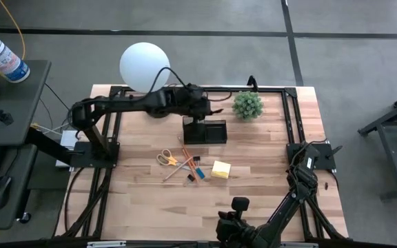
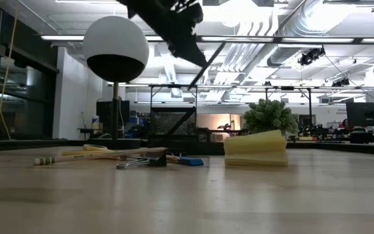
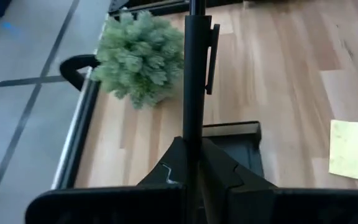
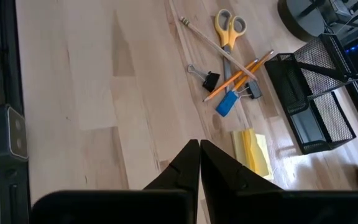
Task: Pick and place office supplies into organizer
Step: Put the black pen into the black organizer
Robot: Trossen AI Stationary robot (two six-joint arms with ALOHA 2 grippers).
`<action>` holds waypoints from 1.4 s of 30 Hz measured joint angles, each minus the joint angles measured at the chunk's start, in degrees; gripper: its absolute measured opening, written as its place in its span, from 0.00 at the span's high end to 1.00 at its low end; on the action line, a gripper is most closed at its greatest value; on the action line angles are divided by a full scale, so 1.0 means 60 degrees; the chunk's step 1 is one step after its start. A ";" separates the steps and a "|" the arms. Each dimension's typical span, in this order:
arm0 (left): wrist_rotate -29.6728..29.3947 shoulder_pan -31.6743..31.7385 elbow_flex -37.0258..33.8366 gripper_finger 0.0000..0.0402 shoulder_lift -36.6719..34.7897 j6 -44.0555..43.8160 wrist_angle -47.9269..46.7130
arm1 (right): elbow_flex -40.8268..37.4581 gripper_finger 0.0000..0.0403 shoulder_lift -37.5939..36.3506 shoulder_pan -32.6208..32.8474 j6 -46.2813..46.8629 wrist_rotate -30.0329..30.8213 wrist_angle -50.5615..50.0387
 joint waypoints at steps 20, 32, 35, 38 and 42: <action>-0.1198 0.0303 -0.2974 1.00 -0.0715 -0.1395 0.2568 | 0.0000 0.97 0.0000 -0.0033 0.0007 0.0000 0.0029; -0.1243 0.0285 -0.4363 1.00 -0.1293 -0.1758 0.3318 | 0.0000 0.97 0.0000 -0.0033 0.0011 0.0000 0.0081; -0.1263 0.0281 -0.4642 0.99 -0.1293 -0.1806 0.3459 | 0.0000 0.97 0.0000 -0.0033 0.0011 0.0000 0.0106; -0.1237 0.0285 -0.4854 0.99 -0.1293 -0.1921 0.3962 | 0.0000 0.97 0.0000 -0.0035 0.0014 0.0001 0.0107; -0.1240 0.0285 -0.4993 0.99 -0.1293 -0.2073 0.3978 | 0.0000 0.97 0.0000 -0.0036 0.0018 0.0004 0.0143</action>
